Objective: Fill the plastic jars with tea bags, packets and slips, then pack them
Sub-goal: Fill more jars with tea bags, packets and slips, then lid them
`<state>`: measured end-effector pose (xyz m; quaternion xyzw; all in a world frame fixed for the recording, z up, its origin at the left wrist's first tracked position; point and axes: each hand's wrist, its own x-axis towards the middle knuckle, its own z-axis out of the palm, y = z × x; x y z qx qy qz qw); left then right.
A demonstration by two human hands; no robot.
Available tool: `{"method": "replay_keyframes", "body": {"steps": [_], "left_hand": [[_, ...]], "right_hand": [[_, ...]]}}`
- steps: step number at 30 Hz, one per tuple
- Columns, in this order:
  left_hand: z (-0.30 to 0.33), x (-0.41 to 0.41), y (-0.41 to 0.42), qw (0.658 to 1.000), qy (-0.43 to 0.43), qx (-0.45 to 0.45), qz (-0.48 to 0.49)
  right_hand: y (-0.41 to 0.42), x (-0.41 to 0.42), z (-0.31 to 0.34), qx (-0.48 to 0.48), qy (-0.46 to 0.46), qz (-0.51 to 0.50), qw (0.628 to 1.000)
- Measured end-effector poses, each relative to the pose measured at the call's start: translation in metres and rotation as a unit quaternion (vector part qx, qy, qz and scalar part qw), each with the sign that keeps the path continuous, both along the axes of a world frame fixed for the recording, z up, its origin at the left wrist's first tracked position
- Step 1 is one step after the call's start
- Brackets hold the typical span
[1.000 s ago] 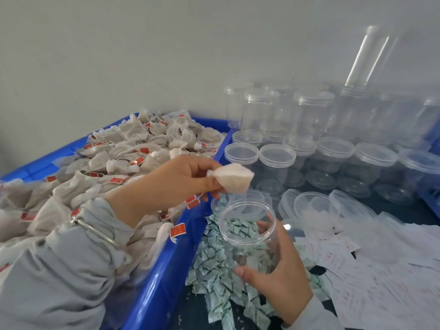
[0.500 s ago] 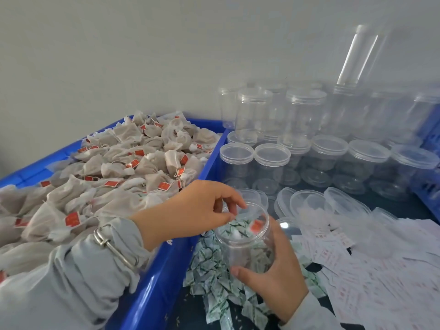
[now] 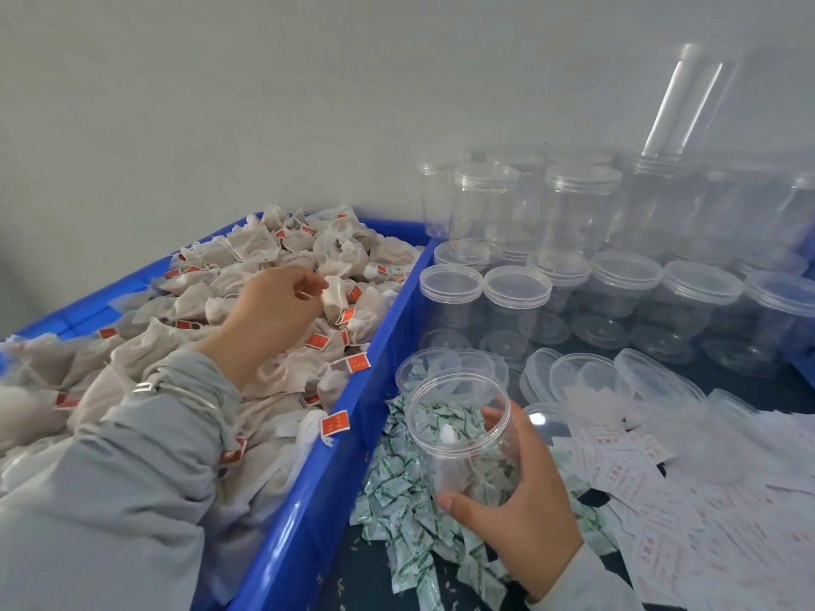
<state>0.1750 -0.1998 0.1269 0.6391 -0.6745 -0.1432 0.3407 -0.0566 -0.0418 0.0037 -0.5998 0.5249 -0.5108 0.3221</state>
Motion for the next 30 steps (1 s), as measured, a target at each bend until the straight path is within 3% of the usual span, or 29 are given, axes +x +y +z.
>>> {"method": "replay_keyframes", "body": {"steps": [5, 10, 12, 20, 26, 30], "left_hand": [[-0.017, -0.010, -0.001, 0.985, -0.122, 0.096, -0.073], [-0.022, -0.018, -0.005, 0.968, -0.221, 0.066, -0.098], [-0.023, -0.020, -0.007, 0.972, -0.216, 0.045, -0.081], [-0.016, -0.020, -0.006, 0.991, -0.107, -0.057, -0.056], [0.002, -0.034, 0.014, 0.980, 0.157, -0.059, -0.105], [0.011, -0.043, 0.025, 0.923, 0.336, 0.001, -0.187]], "right_hand": [[0.000, 0.000, -0.001, -0.003, -0.001, 0.002, 1.000], [0.000, 0.001, -0.003, 0.000, -0.001, 0.001, 1.000], [0.000, 0.002, -0.003, 0.000, -0.008, 0.004, 1.000], [-0.001, 0.001, 0.001, -0.004, -0.022, 0.009, 1.000], [-0.002, 0.000, 0.000, 0.004, -0.010, 0.006, 1.000], [-0.001, 0.002, 0.000, 0.007, -0.035, 0.003, 0.999]]}}
